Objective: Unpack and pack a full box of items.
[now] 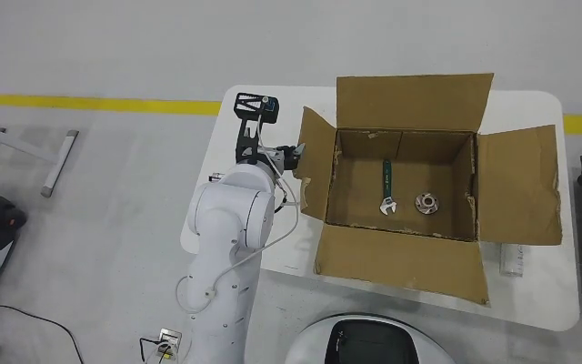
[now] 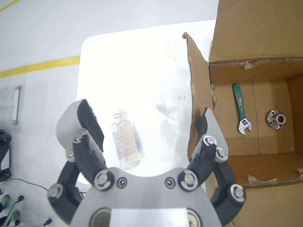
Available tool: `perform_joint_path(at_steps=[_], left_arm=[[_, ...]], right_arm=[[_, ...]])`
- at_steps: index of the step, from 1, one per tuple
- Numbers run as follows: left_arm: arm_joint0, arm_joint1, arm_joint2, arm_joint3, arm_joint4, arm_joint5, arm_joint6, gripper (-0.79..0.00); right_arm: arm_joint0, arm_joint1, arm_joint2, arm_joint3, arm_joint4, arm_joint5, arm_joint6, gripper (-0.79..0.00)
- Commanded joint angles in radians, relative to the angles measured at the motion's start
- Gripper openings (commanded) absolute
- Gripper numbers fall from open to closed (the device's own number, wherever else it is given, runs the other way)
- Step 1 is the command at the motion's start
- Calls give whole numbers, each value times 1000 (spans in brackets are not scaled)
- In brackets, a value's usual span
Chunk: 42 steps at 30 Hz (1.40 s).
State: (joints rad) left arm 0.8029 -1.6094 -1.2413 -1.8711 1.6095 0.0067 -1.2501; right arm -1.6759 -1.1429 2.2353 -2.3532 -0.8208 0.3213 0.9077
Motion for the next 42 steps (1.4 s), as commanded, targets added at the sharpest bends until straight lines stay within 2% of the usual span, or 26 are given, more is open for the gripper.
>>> perform_joint_path(at_steps=[1,5,9,12,16,19,25,26,28,32,34,35,36,37,38,39,42], left_arm=[[0,0,0,0,0,0,0,0],[0,0,0,0,0,0,0,0],[0,0,0,0,0,0,0,0],[0,0,0,0,0,0,0,0],[0,0,0,0,0,0,0,0],[0,0,0,0,0,0,0,0],[0,0,0,0,0,0,0,0],[0,0,0,0,0,0,0,0],[0,0,0,0,0,0,0,0],[0,0,0,0,0,0,0,0],[0,0,0,0,0,0,0,0],[0,0,0,0,0,0,0,0],[0,0,0,0,0,0,0,0],[0,0,0,0,0,0,0,0],[0,0,0,0,0,0,0,0],[0,0,0,0,0,0,0,0],[0,0,0,0,0,0,0,0]], right_arm=[[27,1,5,3,40,-26,-42,-560],[91,6,-25,3,118,-91,-97,-582],[148,15,-102,3,135,-141,-106,-594],[191,22,-187,3,147,-157,-78,-591],[257,30,-354,3,84,-159,-36,-588],[305,33,-494,17,19,-125,6,-588],[489,21,-807,220,-185,36,85,-606],[521,16,-859,264,-214,69,100,-591],[588,5,-944,350,-253,126,117,-483],[702,-19,-1067,470,-312,210,149,-529],[750,-29,-1111,527,-324,229,181,-520],[773,-34,-1129,557,-338,236,194,-502],[793,-39,-1146,580,-342,243,207,-431],[811,-44,-1162,602,-351,245,217,-252],[826,-47,-1177,624,-363,245,232,-160],[839,-51,-1188,644,-368,245,248,0],[869,-61,-1203,695,-365,247,275,0]])
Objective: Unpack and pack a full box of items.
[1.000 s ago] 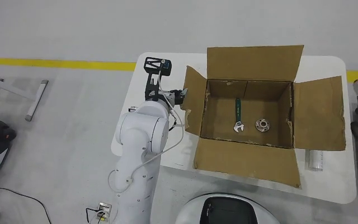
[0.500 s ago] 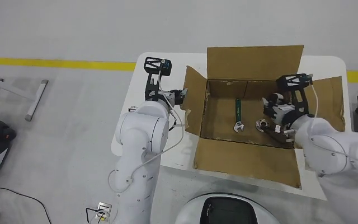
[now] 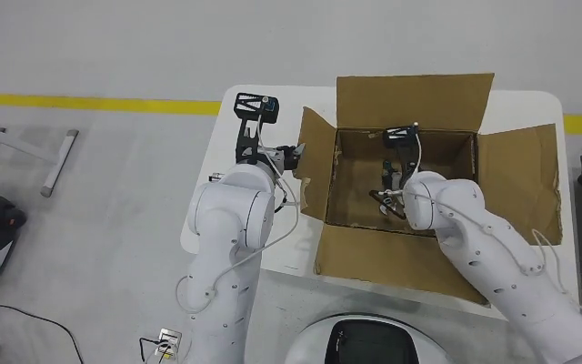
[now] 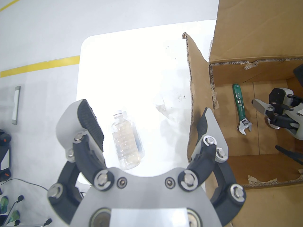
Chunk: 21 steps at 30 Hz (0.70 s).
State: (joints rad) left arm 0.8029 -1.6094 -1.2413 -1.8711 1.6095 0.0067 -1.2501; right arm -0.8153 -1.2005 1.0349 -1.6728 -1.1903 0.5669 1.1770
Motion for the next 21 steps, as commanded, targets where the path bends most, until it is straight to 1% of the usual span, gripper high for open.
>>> perform_joint_path(at_steps=[1,11,13,15,21], left_arm=[[0,0,0,0,0,0,0,0],[0,0,0,0,0,0,0,0],[0,0,0,0,0,0,0,0],[0,0,0,0,0,0,0,0],[0,0,0,0,0,0,0,0]], right_arm=[[8,-3,-2,15,5,2,5,0],[8,-3,-2,15,5,2,5,0],[-3,-1,-4,20,-20,-31,-30,0],[-13,-2,-2,10,-27,-43,-36,0],[-5,-19,-54,40,-71,-47,-15,0]])
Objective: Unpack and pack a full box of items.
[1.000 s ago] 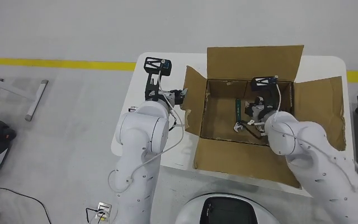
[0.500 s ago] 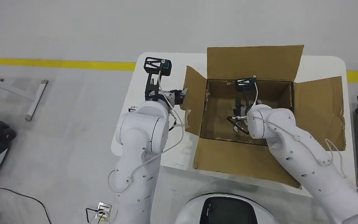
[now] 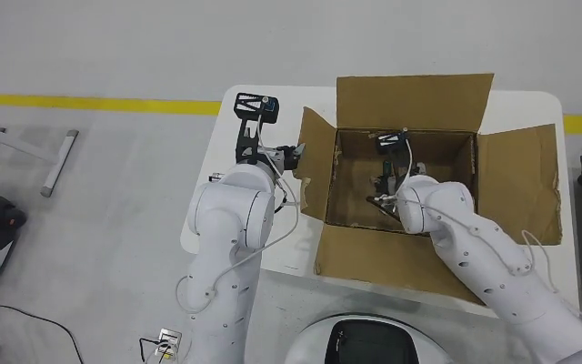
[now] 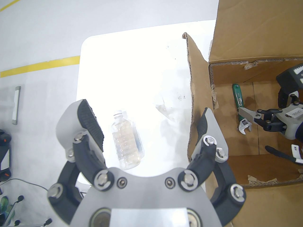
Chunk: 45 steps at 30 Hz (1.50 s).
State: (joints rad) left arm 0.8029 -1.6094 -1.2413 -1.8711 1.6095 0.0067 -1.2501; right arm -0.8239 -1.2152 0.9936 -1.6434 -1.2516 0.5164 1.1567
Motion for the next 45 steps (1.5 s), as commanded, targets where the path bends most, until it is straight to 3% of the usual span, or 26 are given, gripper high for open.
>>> perform_joint_path(at_steps=[1,4,6,9,10,11,17,18,23,26,39,42,45], left_arm=[[0,0,0,0,0,0,0,0],[0,0,0,0,0,0,0,0],[0,0,0,0,0,0,0,0],[0,0,0,0,0,0,0,0],[0,0,0,0,0,0,0,0],[0,0,0,0,0,0,0,0],[0,0,0,0,0,0,0,0],[0,0,0,0,0,0,0,0],[0,0,0,0,0,0,0,0],[0,0,0,0,0,0,0,0],[0,0,0,0,0,0,0,0],[0,0,0,0,0,0,0,0],[0,0,0,0,0,0,0,0]], right_arm=[[9,-8,-22,22,-19,10,9,0],[29,-20,-45,61,-38,33,27,0],[43,-27,-52,83,-43,44,39,-102],[56,-37,-58,101,-44,51,51,-129],[59,-39,-59,106,-46,50,57,-219],[61,-42,-61,109,-48,50,60,-256],[67,-58,-70,138,-45,42,72,-252],[68,-60,-72,143,-45,41,71,-296],[71,-72,-72,170,-44,44,72,-311],[70,-78,-67,178,-48,49,70,-394],[64,-103,-57,227,-59,51,63,-462],[65,-108,-53,235,-59,47,61,-520],[65,-113,-47,237,-60,44,60,-653]])
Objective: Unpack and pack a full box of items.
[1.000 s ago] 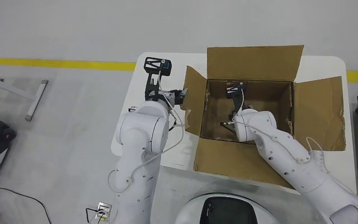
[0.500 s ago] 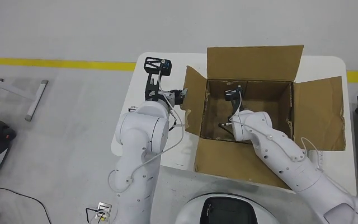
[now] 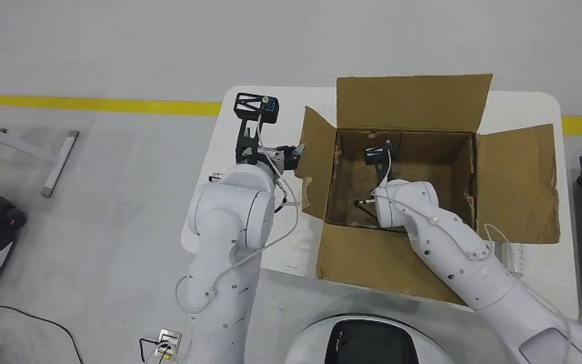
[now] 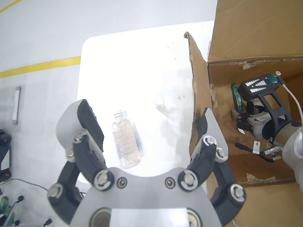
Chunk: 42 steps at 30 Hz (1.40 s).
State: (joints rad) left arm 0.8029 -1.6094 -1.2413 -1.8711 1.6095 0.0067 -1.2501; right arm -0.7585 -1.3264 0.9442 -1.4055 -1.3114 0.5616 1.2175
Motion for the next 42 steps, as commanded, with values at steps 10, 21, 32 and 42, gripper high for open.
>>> perform_joint_path(at_steps=[10,21,32,42], left_arm=[[0,0,0,0,0,0,0,0],[0,0,0,0,0,0,0,0],[0,0,0,0,0,0,0,0],[0,0,0,0,0,0,0,0]], right_arm=[[-19,-9,33,-35,-33,-19,14,-785],[-65,-8,119,-144,-17,-41,0,-785],[-283,22,451,-550,252,-155,-106,-785],[-496,39,860,-735,751,-362,-242,-785]])
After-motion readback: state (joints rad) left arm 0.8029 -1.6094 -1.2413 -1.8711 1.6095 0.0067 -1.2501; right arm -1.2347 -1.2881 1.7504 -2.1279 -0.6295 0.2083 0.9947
